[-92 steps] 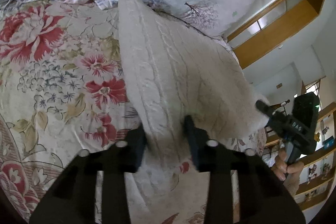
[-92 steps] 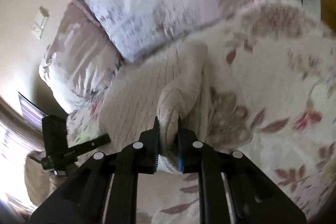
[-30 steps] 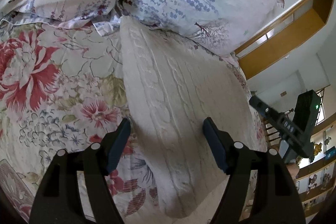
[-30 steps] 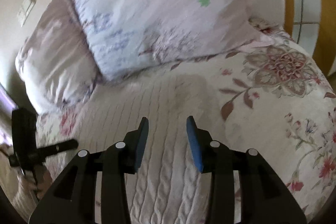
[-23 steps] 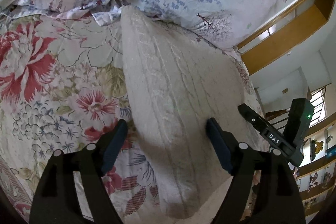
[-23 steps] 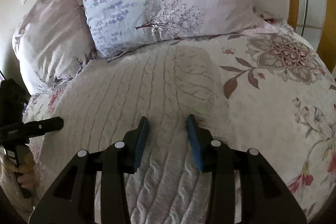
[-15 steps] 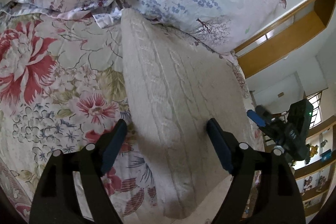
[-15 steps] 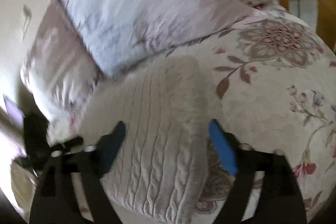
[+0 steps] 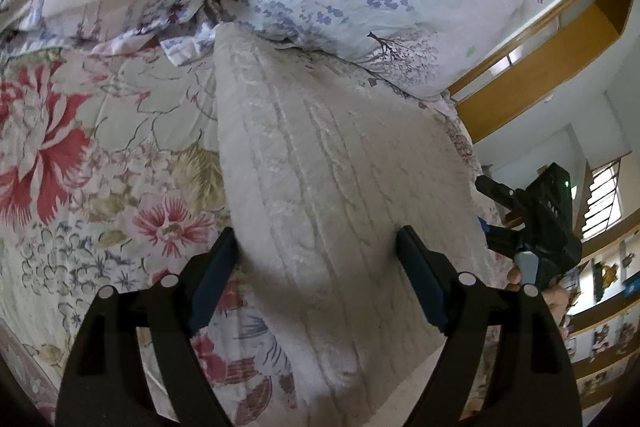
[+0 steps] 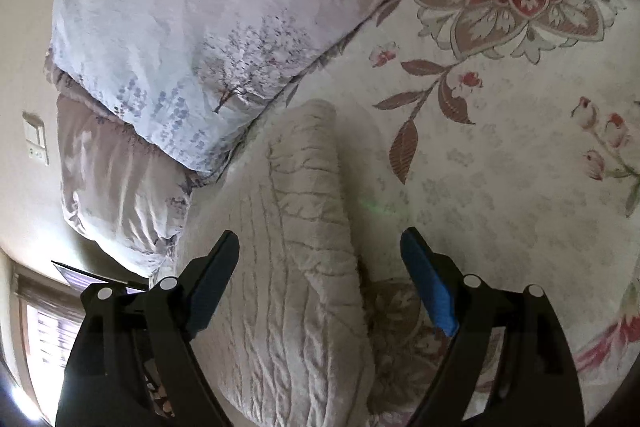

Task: Fold small clothes

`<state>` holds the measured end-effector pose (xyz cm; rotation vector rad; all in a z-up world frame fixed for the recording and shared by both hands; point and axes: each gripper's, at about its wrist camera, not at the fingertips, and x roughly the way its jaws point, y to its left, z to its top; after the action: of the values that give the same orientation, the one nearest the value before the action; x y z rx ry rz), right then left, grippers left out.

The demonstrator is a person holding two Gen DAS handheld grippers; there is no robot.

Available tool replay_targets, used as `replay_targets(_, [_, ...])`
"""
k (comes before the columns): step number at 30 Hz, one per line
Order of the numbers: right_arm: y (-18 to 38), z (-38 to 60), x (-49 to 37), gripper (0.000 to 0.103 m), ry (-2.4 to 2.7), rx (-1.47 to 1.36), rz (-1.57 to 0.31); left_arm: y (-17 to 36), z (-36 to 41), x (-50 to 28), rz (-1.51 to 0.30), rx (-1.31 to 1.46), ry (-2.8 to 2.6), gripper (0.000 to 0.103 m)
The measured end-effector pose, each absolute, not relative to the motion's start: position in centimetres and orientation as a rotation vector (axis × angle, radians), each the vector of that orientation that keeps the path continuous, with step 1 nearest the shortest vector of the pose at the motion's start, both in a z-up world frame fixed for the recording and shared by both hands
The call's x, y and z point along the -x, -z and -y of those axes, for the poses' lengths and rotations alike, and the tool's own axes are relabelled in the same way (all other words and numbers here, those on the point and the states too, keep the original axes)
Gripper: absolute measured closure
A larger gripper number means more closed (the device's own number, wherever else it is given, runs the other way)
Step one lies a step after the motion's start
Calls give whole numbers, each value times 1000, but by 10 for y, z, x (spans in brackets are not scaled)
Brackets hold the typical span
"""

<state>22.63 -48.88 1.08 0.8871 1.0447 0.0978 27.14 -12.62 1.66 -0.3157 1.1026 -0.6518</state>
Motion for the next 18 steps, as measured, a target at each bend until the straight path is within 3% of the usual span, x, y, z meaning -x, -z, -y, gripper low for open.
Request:
replay_targets(3, [-8, 487, -228, 20, -116, -882, -1048, -15, 130, -272, -1101, 305, 650, 21])
replay_targets(10, [-2, 477, -232, 41, -195, -893, -1073, -12, 136, -273, -1097, 294, 658, 20])
replay_targets(18, [-1, 467, -233, 51, -227, -869, -1082, -12, 139, -275, -1094, 291, 662, 25])
